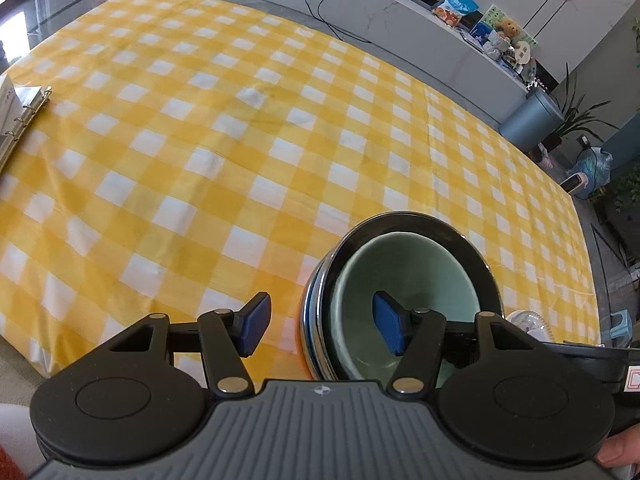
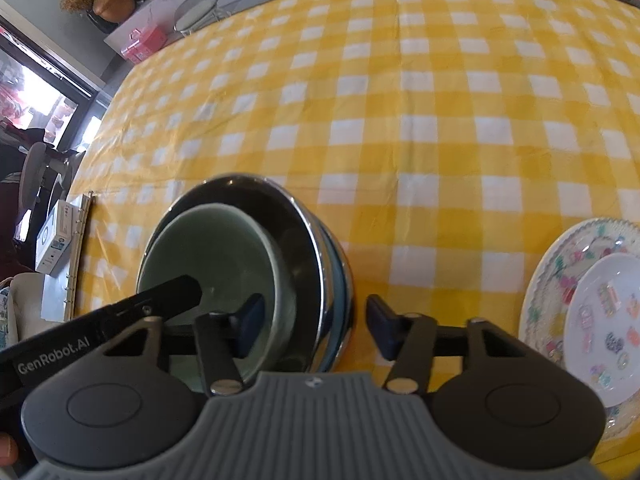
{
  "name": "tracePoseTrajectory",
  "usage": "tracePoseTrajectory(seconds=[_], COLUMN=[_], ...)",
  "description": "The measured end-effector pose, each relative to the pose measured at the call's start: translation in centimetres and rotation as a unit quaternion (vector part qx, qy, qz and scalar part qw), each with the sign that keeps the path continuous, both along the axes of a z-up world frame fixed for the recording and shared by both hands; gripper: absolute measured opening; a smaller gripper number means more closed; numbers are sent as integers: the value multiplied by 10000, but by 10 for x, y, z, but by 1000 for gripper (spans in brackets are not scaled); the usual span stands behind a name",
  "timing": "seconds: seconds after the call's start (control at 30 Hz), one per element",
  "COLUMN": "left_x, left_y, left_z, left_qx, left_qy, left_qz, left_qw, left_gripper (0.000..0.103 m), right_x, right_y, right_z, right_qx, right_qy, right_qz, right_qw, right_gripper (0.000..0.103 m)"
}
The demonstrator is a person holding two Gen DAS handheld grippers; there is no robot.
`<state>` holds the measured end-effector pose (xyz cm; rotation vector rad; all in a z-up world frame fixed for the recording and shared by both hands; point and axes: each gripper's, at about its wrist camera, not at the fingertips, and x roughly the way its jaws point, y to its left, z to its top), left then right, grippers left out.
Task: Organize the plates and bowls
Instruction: 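Move the left gripper to the steel bowl stack rim and close on it, then carry the bowl stack onto the plate stack and open the left gripper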
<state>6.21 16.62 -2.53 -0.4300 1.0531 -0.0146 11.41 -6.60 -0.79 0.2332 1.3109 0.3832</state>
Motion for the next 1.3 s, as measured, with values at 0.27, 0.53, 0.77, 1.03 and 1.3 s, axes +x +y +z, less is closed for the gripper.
tracePoseTrajectory(seconds=[0.27,0.53,0.77,1.03,1.3], left_x=[2,4,4,2,2], left_y=[-2,-3,-1,-8,-13], left_z=[-7,-14,-19,-16,-12], left_qx=[-51,24,-288,-90,80], left_qy=[39,190,241,200,204], left_qz=[-138,-187,-139,-158,-221], left_qw=[9999,9996,9992,9996,9995], left_gripper=[64,47,39,38,37], right_x=[0,1,-1,-4,-4], right_y=[-7,-6,-9,-4,-6], right_z=[3,4,-2,1,0], right_qx=[42,-21,201,85,99], right_qy=[8,-3,122,70,84], right_qz=[-138,-71,-288,-356,-445], right_qw=[9999,10000,9993,9993,9989], right_gripper=[38,41,42,41,39])
